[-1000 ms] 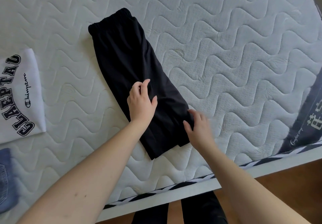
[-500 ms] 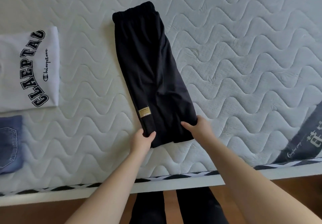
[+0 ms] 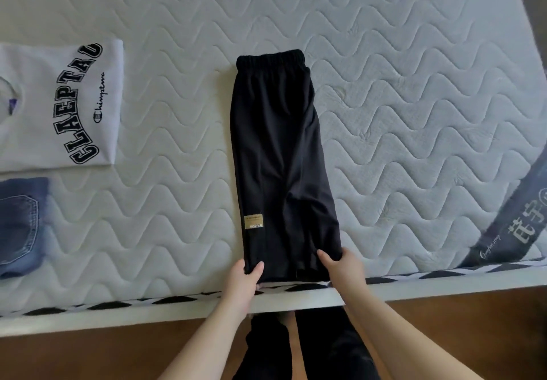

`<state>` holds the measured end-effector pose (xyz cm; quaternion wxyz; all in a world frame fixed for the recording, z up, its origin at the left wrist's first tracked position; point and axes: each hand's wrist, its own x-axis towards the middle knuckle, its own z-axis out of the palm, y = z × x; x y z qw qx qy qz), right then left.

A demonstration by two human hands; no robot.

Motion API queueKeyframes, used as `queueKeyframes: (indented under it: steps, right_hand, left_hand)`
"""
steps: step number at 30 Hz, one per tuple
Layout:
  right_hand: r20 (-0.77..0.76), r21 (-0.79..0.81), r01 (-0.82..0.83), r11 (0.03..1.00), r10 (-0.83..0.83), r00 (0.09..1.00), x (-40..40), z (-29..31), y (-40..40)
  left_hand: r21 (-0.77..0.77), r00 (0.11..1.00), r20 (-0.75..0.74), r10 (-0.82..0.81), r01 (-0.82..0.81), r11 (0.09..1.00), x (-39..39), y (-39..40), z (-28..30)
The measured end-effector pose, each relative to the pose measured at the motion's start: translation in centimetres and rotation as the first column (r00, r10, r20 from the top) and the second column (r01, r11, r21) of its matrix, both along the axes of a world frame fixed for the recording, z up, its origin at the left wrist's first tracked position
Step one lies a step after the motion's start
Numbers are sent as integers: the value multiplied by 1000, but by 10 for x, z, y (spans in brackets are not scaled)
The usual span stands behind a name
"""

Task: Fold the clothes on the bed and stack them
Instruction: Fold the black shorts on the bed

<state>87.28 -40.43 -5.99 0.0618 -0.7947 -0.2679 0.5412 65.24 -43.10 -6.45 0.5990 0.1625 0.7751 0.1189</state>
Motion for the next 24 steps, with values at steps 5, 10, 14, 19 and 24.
queueKeyframes:
  steps: [5,10,14,19,24]
  right_hand:
    - [-50,51,60,997,-57,997,-12,35,-22]
    - [-114,255,181,950,-157,981,-18,79,-39]
    - [-139,338,73,938,-26,990,-22,101,-54]
    - [-350,140,208,968,-148,925,-12,119,-74]
    - [-225,247,-169,954,226,948,-2,132,-59]
  left_hand:
    - [82,998,57,-2,-3,997,-10,-7,42]
    - [248,999,20,-34,28,968,-24,-13,83]
    - [326,965,-62,-254,260,909,-35,-21,103]
    - [207,953,84,-290,268,941,-47,-39,116]
    - [234,837,239,-493,443,866,-55,-33,129]
